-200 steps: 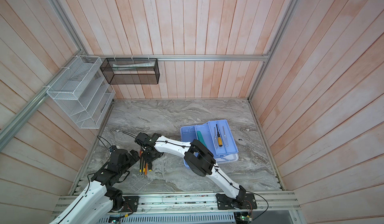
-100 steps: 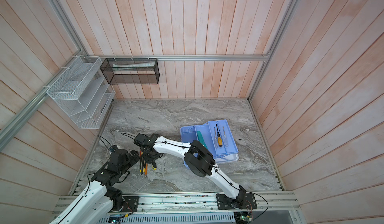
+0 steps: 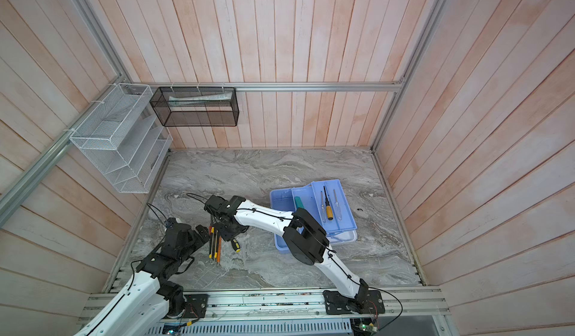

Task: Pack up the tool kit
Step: 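Grasp the yellow-black screwdriver with the right gripper and lift it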

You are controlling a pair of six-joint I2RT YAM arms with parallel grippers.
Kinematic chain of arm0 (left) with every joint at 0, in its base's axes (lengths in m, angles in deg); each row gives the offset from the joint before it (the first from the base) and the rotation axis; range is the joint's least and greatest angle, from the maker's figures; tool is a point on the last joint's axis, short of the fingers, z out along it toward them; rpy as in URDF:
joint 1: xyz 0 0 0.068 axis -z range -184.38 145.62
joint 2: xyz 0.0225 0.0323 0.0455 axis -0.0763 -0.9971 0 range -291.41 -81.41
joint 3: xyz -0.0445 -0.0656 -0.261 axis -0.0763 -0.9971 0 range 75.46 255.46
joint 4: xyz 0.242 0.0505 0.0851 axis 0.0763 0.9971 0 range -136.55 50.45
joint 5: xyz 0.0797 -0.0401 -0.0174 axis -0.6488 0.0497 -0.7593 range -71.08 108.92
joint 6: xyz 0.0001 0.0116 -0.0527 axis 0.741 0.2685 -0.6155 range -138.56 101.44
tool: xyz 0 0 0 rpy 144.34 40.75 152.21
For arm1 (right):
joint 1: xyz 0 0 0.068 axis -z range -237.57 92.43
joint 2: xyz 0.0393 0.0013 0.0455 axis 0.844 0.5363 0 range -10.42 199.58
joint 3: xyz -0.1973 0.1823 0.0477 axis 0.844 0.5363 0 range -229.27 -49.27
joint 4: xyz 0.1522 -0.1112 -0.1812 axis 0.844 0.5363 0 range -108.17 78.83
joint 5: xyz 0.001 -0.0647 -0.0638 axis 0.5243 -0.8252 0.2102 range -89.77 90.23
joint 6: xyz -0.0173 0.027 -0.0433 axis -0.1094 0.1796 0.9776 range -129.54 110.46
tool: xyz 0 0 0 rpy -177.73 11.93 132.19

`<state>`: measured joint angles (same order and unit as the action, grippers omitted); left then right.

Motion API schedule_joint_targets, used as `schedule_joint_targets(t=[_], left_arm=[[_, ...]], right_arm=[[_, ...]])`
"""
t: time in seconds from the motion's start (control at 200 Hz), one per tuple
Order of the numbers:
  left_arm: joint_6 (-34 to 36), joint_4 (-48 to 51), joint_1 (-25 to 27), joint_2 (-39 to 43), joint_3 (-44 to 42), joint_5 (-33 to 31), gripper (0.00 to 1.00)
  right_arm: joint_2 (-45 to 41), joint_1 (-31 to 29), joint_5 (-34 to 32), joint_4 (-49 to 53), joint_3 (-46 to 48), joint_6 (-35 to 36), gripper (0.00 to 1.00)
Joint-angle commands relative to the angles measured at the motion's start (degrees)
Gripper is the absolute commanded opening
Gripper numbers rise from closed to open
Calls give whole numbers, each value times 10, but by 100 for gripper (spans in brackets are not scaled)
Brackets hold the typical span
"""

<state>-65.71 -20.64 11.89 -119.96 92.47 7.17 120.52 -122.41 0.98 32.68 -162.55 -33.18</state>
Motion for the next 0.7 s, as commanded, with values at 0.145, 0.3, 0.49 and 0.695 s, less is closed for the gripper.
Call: schedule_joint_targets(t=[0.145,0.3,0.49,0.695], left_arm=[[9,-9,-3,5,-2,10,100],[9,-9,-3,5,-2,10,100],[8,-9,-3,5,-2,10,100],[11,-10,-3,3,-2,13,100]], right_arm=[[22,1,-14,21,-2,-1,43],[32,1,-21,20,6,4,43],[39,-3,1,7,2,8,43],[67,-6,8,22,-15,13,40]])
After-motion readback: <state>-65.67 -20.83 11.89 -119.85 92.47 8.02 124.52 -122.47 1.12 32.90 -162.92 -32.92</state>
